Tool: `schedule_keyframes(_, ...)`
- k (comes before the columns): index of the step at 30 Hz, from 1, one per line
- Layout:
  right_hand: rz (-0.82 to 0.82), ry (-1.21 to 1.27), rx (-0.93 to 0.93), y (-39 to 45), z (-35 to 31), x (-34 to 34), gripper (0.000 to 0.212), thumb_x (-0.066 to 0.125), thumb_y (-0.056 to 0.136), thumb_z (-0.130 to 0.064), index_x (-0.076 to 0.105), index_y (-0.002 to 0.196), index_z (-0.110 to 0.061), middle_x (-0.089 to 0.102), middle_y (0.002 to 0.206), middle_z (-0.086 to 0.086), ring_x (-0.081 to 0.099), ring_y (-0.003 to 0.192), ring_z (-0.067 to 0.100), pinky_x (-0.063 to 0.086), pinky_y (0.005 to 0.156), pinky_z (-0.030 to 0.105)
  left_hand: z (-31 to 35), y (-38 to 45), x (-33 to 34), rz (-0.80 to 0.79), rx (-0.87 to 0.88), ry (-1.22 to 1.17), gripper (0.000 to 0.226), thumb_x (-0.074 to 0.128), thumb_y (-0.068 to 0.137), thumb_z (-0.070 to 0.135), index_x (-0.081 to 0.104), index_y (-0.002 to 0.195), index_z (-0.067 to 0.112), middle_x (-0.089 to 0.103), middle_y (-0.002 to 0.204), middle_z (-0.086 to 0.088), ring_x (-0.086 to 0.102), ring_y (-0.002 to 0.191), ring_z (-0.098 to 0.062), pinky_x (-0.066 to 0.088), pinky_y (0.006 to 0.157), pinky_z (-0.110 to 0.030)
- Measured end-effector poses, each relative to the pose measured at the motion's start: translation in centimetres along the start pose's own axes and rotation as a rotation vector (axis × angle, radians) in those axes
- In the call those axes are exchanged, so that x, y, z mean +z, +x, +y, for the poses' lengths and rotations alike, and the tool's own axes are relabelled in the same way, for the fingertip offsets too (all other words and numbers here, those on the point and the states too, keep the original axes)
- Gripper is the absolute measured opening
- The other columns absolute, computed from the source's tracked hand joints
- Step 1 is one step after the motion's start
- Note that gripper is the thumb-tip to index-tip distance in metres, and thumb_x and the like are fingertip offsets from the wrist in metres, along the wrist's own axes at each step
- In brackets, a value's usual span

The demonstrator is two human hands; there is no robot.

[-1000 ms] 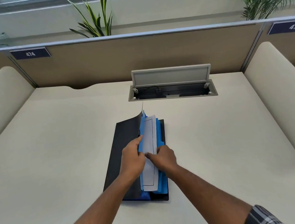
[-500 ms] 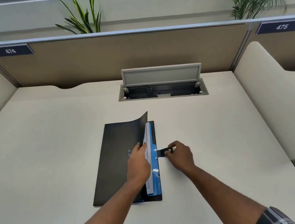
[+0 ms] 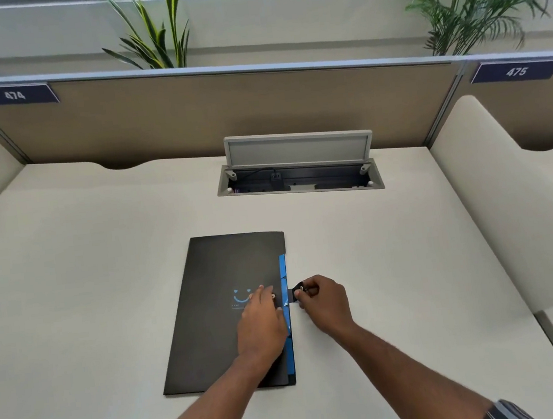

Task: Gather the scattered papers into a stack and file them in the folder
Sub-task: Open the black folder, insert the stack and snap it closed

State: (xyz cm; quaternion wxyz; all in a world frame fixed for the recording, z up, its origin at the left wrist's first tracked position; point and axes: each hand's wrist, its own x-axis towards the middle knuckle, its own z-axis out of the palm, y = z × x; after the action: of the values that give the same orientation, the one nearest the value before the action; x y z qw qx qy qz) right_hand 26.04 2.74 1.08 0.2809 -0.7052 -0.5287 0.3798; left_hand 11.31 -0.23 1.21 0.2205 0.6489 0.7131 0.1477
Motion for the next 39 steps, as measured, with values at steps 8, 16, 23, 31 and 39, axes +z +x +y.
schedule_keyframes(8,-0.016,-0.187,-0.346,-2.7,0.2,1.8,0.030,0.065,0.094,-0.019,0.067,0.124,-0.024,0.067,0.121,-0.009,0.062,0.110,0.007,0.051,0.096,0.023,-4.4,-0.7,0.1,-0.035,0.167,0.022,0.050,0.040,0.101,0.010,0.038,0.151,0.017,0.026,0.161,0.009,0.022,0.149,-0.009,0.024,0.120,-0.025)
schedule_keyframes(16,-0.155,-0.636,-0.529,-2.8,-0.1,2.2,0.055,0.059,0.095,-0.017,0.050,0.149,-0.025,0.054,0.142,-0.002,0.050,0.126,0.021,0.050,0.097,0.033,-5.0,-1.9,1.1,-0.095,0.169,0.165,0.060,0.039,0.105,0.018,0.010,0.158,0.023,-0.001,0.165,0.011,-0.005,0.153,-0.016,0.031,0.116,-0.029)
schedule_keyframes(23,-0.179,-0.816,-0.538,-2.9,-0.4,2.5,0.071,0.069,0.089,-0.019,0.041,0.155,-0.024,0.048,0.148,0.002,0.047,0.130,0.028,0.048,0.094,0.041,-4.8,-1.8,1.0,-0.114,0.154,0.182,0.061,0.038,0.104,0.014,0.011,0.158,0.024,-0.001,0.165,0.013,-0.004,0.152,-0.012,0.037,0.114,-0.032)
schedule_keyframes(31,-0.169,-0.972,-0.580,-3.2,-1.3,2.8,0.057,0.052,0.101,-0.013,0.035,0.155,-0.013,0.043,0.150,0.012,0.046,0.129,0.035,0.045,0.096,0.048,-4.5,-1.9,1.0,-0.099,0.151,0.181,0.061,0.037,0.104,0.014,0.012,0.158,0.022,0.001,0.166,0.011,-0.002,0.153,-0.012,0.038,0.113,-0.030)
schedule_keyframes(39,-0.174,-1.009,-0.555,-2.9,-1.7,3.7,0.049,0.053,0.103,-0.022,0.043,0.149,-0.013,0.045,0.146,0.011,0.045,0.128,0.032,0.045,0.098,0.046,-4.8,-1.8,0.5,-0.104,0.179,0.156,0.059,0.034,0.104,0.014,0.013,0.158,0.023,0.004,0.165,0.012,-0.001,0.152,-0.011,0.035,0.115,-0.028)
